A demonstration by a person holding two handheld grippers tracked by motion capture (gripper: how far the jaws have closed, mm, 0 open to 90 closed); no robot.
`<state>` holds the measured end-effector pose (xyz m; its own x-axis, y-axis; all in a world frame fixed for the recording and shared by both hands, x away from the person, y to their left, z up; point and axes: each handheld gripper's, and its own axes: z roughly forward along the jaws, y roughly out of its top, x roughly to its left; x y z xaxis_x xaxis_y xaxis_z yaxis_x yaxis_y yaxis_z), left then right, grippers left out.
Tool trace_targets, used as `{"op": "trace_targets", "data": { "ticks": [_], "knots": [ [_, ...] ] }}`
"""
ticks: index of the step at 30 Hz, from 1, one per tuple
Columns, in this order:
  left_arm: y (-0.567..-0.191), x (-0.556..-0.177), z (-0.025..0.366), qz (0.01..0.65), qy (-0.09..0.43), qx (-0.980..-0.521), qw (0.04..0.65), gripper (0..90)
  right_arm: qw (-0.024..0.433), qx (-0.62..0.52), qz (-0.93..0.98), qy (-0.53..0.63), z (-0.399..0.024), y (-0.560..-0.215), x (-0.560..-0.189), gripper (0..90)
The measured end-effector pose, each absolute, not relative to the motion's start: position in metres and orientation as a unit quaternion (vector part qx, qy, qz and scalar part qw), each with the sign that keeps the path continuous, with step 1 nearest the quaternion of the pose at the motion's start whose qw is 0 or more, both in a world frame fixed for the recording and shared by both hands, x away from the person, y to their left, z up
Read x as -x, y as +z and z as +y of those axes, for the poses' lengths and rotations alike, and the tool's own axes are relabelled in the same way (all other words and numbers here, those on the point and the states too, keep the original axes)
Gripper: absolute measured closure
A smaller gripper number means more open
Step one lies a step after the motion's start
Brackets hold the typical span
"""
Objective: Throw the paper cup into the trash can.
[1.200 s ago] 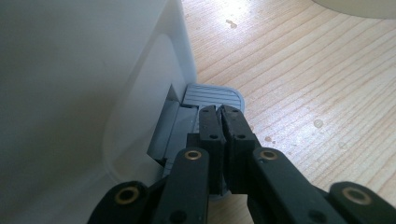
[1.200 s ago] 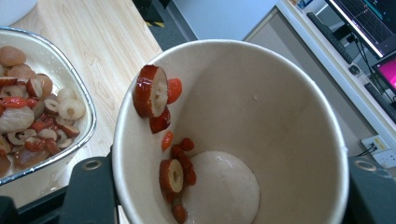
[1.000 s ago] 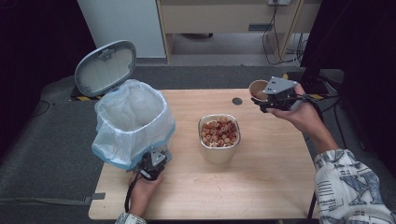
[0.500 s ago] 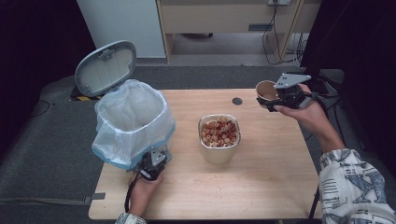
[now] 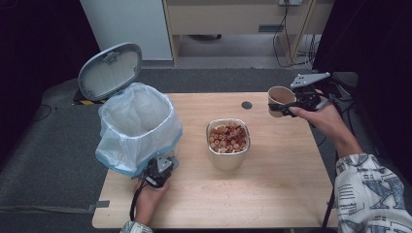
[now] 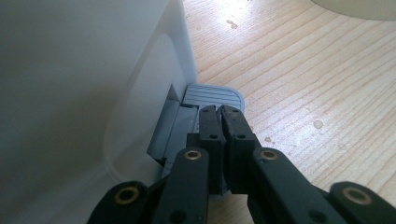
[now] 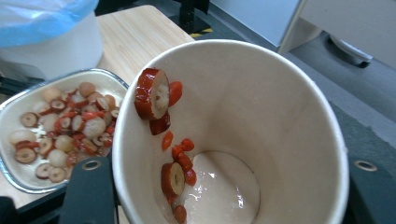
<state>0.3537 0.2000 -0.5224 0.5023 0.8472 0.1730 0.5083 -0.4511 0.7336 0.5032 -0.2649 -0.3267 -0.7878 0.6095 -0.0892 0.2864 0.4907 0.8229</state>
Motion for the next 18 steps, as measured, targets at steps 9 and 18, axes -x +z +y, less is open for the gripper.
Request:
{"op": "trace_targets", "data": {
  "ticks": [9,18],
  "knots": [
    [-0.523,-0.353,0.200,0.415,0.274,-0.808,0.315,86.6,0.170,-0.278,0.837,0.439,-0.265,-0.322,-0.505,34.8],
    [-0.523,-0.353,0.200,0.416,0.274,-0.808,0.316,86.2,0.163,-0.280,0.837,0.441,-0.250,-0.317,-0.502,35.3]
  ]
}}
